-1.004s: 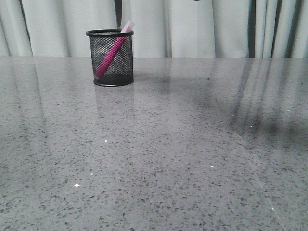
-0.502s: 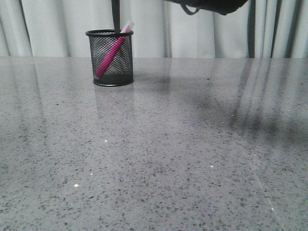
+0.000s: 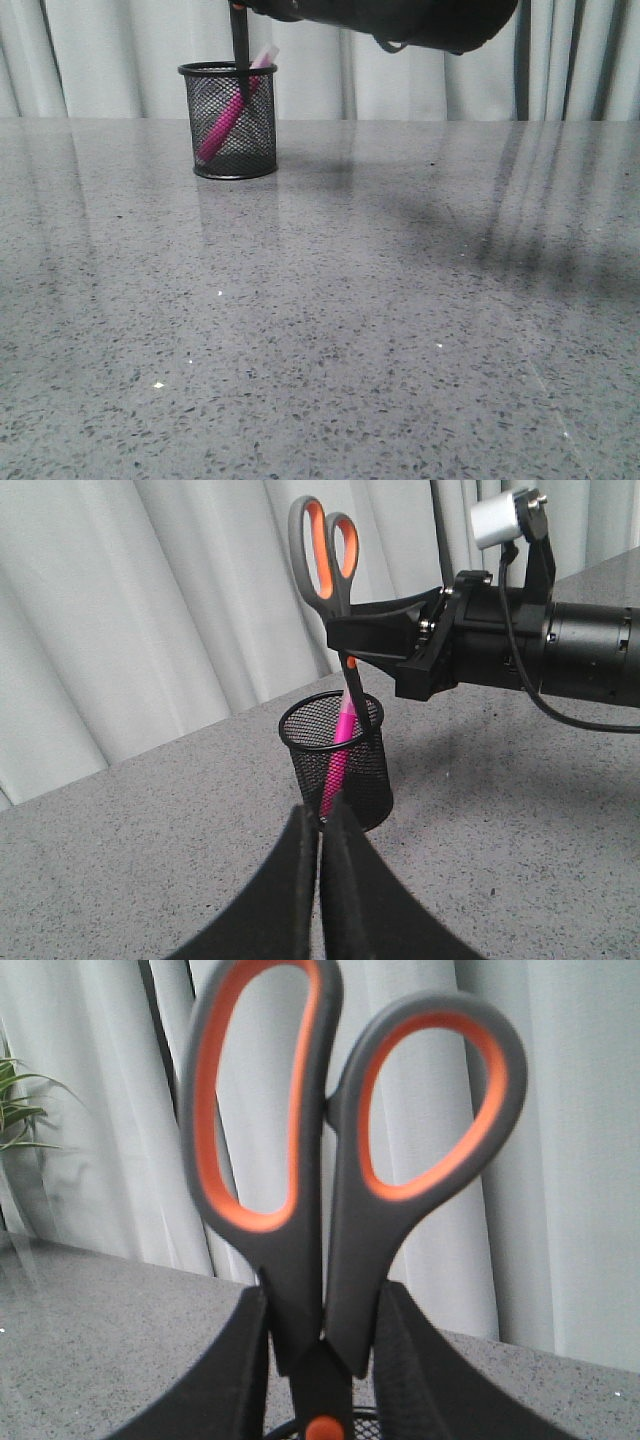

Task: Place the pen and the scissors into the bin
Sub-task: 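Lower the scissors blades-first into the mesh cup with the right gripper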

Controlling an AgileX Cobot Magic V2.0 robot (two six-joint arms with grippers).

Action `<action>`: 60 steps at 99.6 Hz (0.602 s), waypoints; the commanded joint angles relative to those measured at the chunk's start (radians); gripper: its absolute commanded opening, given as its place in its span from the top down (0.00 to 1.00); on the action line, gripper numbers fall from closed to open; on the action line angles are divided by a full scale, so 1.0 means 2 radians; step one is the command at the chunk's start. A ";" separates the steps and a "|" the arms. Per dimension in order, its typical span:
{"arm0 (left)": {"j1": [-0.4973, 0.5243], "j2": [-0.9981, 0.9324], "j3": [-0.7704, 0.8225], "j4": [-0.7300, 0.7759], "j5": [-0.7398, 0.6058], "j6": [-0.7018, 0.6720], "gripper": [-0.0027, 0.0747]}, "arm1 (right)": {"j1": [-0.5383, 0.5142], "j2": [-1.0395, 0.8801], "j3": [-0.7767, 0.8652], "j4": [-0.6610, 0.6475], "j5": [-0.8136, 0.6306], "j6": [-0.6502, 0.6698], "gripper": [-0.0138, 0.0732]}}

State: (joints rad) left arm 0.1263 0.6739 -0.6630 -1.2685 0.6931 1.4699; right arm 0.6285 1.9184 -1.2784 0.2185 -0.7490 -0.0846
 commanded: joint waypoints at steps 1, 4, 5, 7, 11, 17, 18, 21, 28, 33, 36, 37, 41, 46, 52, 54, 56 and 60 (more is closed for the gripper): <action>-0.003 0.003 -0.013 -0.029 -0.011 -0.002 0.99 | -0.002 -0.022 -0.017 -0.005 -0.037 -0.003 0.93; -0.003 0.003 -0.013 -0.028 -0.011 -0.002 0.99 | -0.002 -0.021 -0.017 -0.005 -0.037 -0.003 0.93; -0.003 0.003 -0.013 -0.028 -0.011 -0.002 0.99 | -0.002 -0.021 -0.017 -0.005 -0.037 -0.003 0.93; -0.003 0.003 -0.013 -0.028 -0.011 -0.002 0.99 | -0.002 -0.020 -0.017 -0.005 -0.037 -0.003 0.93; -0.003 0.003 -0.013 -0.028 -0.011 -0.002 0.99 | -0.002 -0.017 -0.017 -0.005 -0.037 -0.003 0.93; -0.003 0.003 -0.013 -0.028 -0.011 -0.002 0.99 | -0.002 -0.016 -0.017 -0.005 -0.037 -0.003 0.93; -0.003 0.003 -0.013 -0.028 -0.011 -0.002 0.99 | -0.002 -0.016 -0.017 -0.005 -0.037 -0.003 0.93; -0.003 0.003 -0.013 -0.028 -0.011 -0.002 0.99 | -0.002 -0.015 -0.017 -0.005 -0.037 -0.003 0.93; -0.003 0.003 -0.013 -0.028 -0.011 -0.002 0.99 | -0.002 -0.015 -0.016 -0.005 -0.035 -0.003 0.93; -0.003 0.003 -0.013 -0.028 -0.011 -0.002 0.99 | -0.002 -0.015 -0.016 -0.005 -0.035 -0.003 0.93; -0.003 0.003 -0.013 -0.028 -0.011 -0.002 0.99 | -0.002 -0.015 -0.016 -0.005 -0.034 -0.003 0.93; -0.003 0.003 -0.013 -0.028 -0.011 -0.002 0.99 | -0.002 -0.015 -0.016 -0.005 -0.034 -0.003 0.93; -0.003 0.003 -0.013 -0.028 -0.011 -0.002 0.99 | -0.002 -0.015 -0.016 -0.005 -0.033 -0.003 0.93; -0.003 0.003 -0.013 -0.028 -0.011 -0.002 0.99 | -0.002 -0.015 -0.016 -0.005 -0.027 -0.003 0.93; -0.003 0.003 -0.013 -0.028 -0.011 -0.002 0.99 | -0.002 -0.015 -0.016 -0.005 -0.017 -0.003 0.93; -0.003 0.003 -0.013 -0.028 -0.011 -0.002 0.99 | -0.002 -0.015 -0.016 -0.005 -0.015 -0.003 0.93; -0.003 0.003 -0.013 -0.028 -0.011 -0.002 0.99 | -0.002 -0.015 -0.016 -0.005 -0.014 -0.003 0.93; -0.003 0.003 -0.013 -0.028 -0.011 -0.002 0.99 | -0.002 -0.014 -0.016 -0.005 -0.017 -0.003 0.93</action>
State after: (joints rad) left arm 0.1263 0.6739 -0.6630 -1.2685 0.6931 1.4699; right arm 0.6285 1.9425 -1.2784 0.2185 -0.7055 -0.0828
